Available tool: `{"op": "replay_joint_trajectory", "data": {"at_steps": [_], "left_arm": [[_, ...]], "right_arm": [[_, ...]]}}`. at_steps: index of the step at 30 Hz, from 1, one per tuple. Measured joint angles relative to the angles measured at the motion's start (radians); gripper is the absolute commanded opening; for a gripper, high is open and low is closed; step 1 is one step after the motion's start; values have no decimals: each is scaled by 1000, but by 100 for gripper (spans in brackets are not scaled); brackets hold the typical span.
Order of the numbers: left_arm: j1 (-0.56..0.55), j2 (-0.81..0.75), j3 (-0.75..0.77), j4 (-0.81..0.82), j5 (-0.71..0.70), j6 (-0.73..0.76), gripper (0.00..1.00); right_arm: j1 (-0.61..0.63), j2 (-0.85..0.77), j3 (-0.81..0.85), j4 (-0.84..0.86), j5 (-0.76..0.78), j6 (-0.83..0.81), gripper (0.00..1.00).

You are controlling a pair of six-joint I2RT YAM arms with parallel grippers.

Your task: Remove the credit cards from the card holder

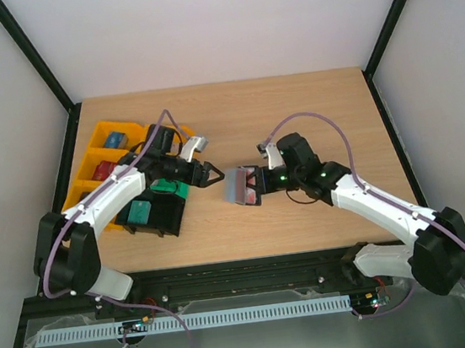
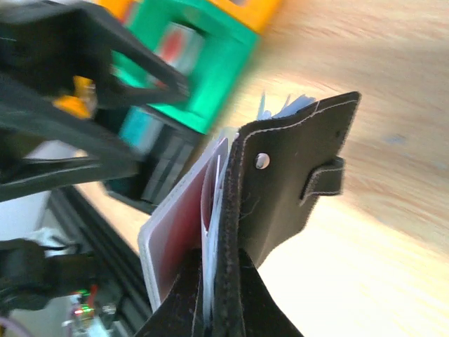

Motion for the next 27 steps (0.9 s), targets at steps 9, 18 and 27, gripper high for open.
{"op": "replay_joint_trajectory", "data": {"at_steps": [9,18,27], "left_arm": [[-43,39,21,-2,-116,20,94],[-44,13,43,-35,-57,51,99],[-13,-26,119,-72,38,74,99]], "right_arm": [[-3,158,129,-299,266,-47,2],[72,315,423,-451,448,-111,2],[82,343,550,-473,390,-158,2]]}}
